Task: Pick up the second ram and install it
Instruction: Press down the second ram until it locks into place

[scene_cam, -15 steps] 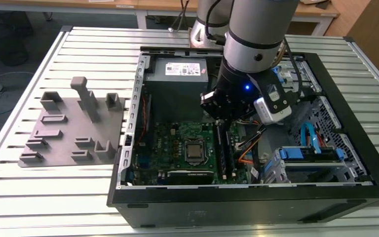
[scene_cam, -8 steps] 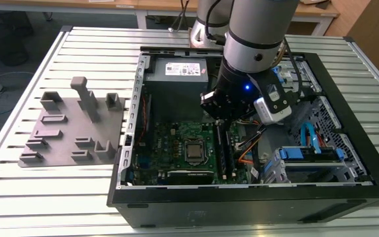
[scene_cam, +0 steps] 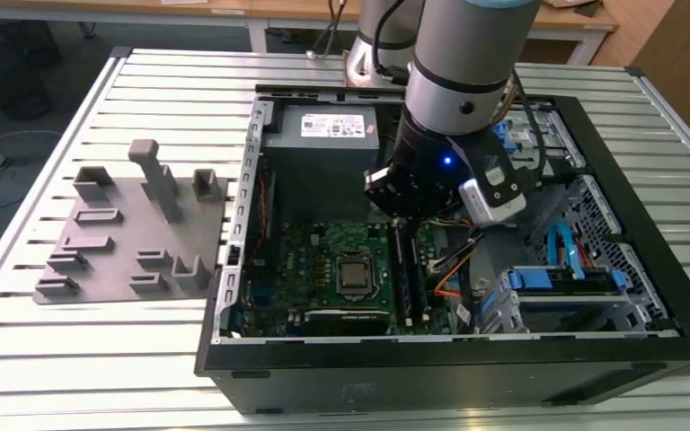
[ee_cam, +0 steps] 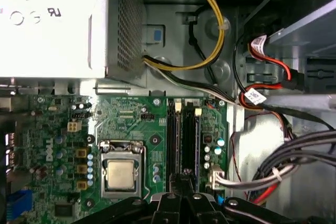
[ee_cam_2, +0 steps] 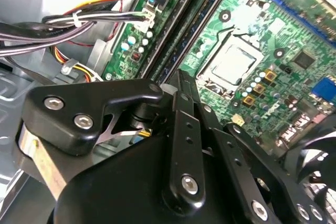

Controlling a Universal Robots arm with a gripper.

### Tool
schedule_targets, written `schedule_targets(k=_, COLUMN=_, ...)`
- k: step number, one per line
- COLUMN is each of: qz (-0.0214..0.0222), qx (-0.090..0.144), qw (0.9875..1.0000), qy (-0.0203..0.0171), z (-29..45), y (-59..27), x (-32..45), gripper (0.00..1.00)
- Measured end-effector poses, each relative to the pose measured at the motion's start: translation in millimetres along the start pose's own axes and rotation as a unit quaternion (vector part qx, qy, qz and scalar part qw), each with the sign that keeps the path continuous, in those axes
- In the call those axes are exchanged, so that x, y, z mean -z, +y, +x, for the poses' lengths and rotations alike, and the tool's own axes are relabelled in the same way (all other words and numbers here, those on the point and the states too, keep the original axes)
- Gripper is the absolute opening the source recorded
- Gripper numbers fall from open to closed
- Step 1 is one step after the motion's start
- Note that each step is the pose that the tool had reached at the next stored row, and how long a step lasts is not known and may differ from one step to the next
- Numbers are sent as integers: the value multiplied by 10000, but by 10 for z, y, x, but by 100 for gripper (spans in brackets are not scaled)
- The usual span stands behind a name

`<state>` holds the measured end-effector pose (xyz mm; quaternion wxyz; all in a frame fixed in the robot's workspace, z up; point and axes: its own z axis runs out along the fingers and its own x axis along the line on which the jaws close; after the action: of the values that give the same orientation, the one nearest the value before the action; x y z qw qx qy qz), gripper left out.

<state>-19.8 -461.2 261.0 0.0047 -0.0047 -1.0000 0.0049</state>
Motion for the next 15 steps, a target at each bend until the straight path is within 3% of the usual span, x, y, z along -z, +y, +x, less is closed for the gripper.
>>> schedule_targets(k=7, qz=-2, qx=0, qw=10000, qy=0, z=2, y=278, x=-125, gripper=11)
schedule_targets(k=10, qz=-2, qx=0, qw=10000, qy=-1, z=1, y=318, x=-180, gripper=11)
schedule_targets(k=15, qz=-1, qx=0, qw=10000, qy=0, z=1, y=311, x=-271, gripper=11)
